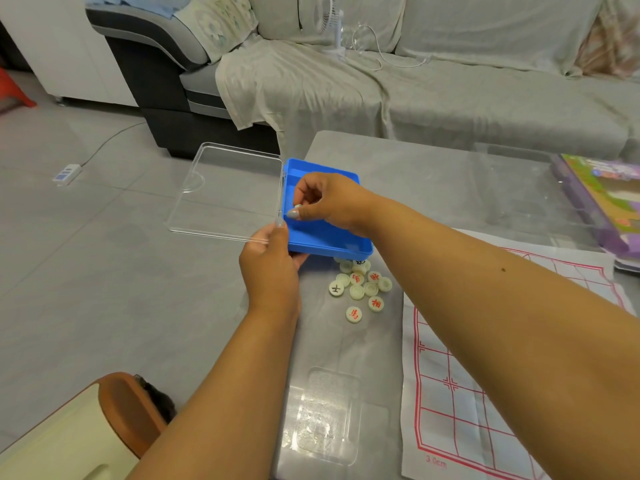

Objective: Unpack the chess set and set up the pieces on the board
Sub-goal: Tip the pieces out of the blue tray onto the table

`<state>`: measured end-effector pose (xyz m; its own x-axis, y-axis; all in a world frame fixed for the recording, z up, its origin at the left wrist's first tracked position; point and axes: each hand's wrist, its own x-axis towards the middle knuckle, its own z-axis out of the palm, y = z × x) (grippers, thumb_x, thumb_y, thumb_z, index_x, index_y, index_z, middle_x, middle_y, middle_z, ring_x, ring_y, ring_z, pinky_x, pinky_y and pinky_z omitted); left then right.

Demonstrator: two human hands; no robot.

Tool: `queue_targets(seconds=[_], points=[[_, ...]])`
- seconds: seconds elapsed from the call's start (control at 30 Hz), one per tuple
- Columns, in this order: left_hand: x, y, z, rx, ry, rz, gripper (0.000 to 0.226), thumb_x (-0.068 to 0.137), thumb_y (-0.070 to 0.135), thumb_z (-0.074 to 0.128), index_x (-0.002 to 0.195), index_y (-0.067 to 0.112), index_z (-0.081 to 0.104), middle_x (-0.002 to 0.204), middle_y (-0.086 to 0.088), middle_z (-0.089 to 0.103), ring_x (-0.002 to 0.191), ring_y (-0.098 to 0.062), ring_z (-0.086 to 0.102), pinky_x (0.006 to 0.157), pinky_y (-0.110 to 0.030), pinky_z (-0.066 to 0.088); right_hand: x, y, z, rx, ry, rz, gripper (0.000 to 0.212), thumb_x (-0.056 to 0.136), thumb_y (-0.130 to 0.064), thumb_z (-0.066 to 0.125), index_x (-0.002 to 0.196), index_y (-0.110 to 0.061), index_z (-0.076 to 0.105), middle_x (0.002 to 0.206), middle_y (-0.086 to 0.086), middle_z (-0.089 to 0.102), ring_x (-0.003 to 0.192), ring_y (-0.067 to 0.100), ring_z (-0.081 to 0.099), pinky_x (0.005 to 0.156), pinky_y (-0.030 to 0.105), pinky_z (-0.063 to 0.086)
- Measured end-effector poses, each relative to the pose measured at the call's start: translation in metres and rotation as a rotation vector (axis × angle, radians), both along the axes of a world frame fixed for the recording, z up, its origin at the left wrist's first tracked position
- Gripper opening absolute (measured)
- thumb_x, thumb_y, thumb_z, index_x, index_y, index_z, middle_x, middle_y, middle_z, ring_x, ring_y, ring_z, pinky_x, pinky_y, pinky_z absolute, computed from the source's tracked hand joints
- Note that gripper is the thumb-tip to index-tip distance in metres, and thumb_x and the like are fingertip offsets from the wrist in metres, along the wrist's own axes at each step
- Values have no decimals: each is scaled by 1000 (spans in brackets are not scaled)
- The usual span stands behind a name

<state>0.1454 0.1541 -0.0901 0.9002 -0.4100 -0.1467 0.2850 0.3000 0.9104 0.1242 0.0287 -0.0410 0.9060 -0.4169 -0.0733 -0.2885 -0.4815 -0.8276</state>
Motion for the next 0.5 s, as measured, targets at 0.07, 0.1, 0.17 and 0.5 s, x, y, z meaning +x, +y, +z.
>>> queue_targets(seconds=[0.07, 0.1, 0.17, 0.5], points=[[1, -1, 0, -3, 16, 46, 18, 98, 17, 48, 92, 13, 65, 98, -11, 69, 93, -21, 69, 76, -33, 58, 0, -1, 0, 2, -135, -106, 15, 79, -19, 73, 82, -17, 59, 76, -2, 58, 73, 11, 53, 73, 27, 48], [3, -1, 0, 1, 31, 97, 18, 98, 18, 49, 91, 14, 65, 96, -9, 69, 92, -19, 69, 76, -33, 58, 0, -4, 1, -14, -224, -216, 14, 80, -20, 73, 82, -17, 59, 76, -3, 58, 72, 10, 53, 72, 27, 49], [10, 1, 1, 2, 70, 226, 18, 98, 19, 49, 91, 14, 65, 94, -4, 68, 90, -16, 68, 75, -32, 59, -3, -12, 2, -90, -364, -446, 15, 80, -23, 72, 79, -18, 58, 73, -5, 57, 68, 9, 53, 69, 27, 48], [33, 14, 5, -152, 140, 464, 20, 98, 20, 49, 89, 10, 64, 92, -7, 67, 89, -18, 70, 70, -30, 59, -23, -5, -43, -558, 176, -147, 24, 85, -34, 66, 101, -17, 68, 98, 2, 57, 90, 15, 51, 74, 23, 39]])
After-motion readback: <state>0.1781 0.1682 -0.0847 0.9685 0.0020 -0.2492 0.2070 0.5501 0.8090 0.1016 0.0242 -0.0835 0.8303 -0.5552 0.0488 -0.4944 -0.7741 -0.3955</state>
